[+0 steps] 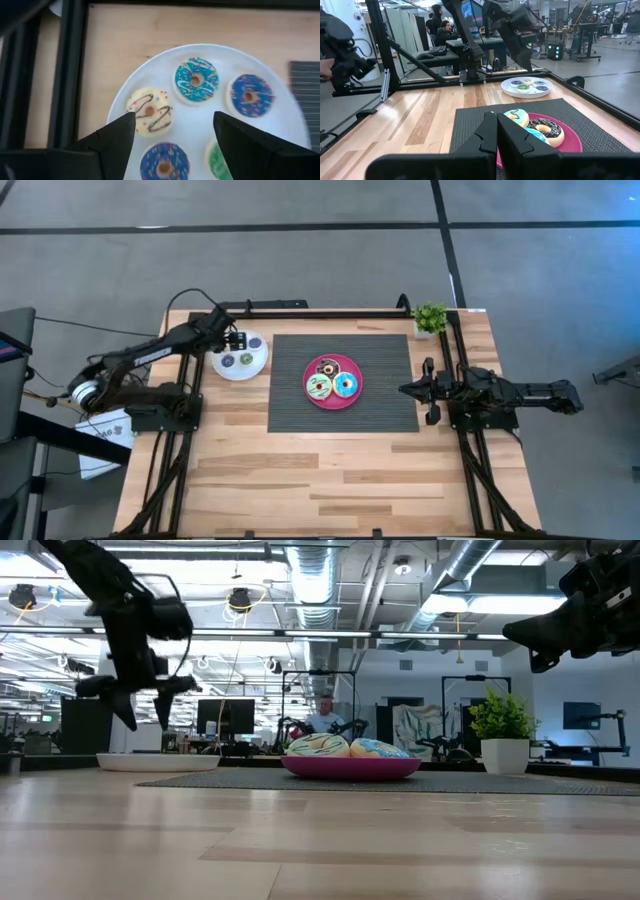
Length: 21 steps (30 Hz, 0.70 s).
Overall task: Pick & Place donuts
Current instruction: Return to Home Position
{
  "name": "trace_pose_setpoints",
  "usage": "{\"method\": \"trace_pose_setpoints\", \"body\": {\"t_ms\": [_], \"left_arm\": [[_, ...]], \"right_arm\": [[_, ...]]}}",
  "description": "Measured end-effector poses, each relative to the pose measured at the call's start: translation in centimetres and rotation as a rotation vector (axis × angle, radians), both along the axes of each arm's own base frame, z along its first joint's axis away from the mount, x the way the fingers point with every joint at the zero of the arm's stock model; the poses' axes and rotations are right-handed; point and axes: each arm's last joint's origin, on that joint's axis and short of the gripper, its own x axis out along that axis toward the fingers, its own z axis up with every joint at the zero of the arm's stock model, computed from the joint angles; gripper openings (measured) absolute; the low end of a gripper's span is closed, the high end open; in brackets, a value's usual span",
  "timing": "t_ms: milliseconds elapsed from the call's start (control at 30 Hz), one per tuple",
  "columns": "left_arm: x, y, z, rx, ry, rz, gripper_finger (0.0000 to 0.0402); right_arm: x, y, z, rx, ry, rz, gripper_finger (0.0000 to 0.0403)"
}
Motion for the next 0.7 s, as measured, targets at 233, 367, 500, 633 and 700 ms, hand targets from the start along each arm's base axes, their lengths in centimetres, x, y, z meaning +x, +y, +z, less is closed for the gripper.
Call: {"method": "trace_pose_setpoints", "body": {"t_ms": [233,367,500,633,700], "left_arm": [[0.3,-3.1,3.6,0.088,-0.247,-0.126,0.0263],[2.1,-5.5,5.7,0.150,-0.454,-0.326,0.0263],[4.9,-9.4,8.4,0.327,-0.632,-0.767,0.0263],[6.3,-13.2,9.7,0.449,-0.705,-0.953,0.0263],[6.4,-14.5,9.6,0.480,-0.666,-1.006,0.0263]], "right_arm": [[0.0,0.0,0.0,0.000,0.000,0.000,0.0000],[0.0,0.0,0.0,0.000,0.000,0.000,0.0000],[0.0,0.0,0.0,0.000,0.001,0.000,0.0000],[0.0,0.0,0.0,0.000,0.001,0.000,0.0000],[0.0,0.0,0.0,0.000,0.000,0.000,0.0000]]}}
